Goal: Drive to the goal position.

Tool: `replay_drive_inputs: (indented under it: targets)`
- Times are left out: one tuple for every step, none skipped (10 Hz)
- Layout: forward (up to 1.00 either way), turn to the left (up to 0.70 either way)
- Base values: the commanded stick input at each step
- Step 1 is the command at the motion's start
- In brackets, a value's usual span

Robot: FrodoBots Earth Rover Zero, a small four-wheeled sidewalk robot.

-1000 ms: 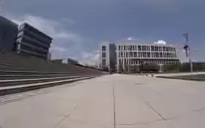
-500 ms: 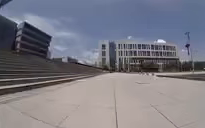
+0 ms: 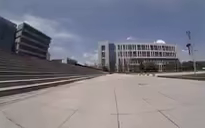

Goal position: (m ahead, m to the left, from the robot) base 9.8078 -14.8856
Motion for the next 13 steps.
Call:
replay_drive_inputs:
  targets:
    - [0.5, 0.0]
    - [0.5, 0.0]
    - [0.5, 0.0]
    - [0.5, 0.0]
    - [0.5, 0.0]
    - [0.5, 0.0]
    - [0.5, 0.0]
    - [0.5, 0.0]
    - [0.5, 0.0]
    - [0.5, 0.0]
    - [0.5, 0.0]
    - [0.5, 0.0]
    - [0.5, 0.0]
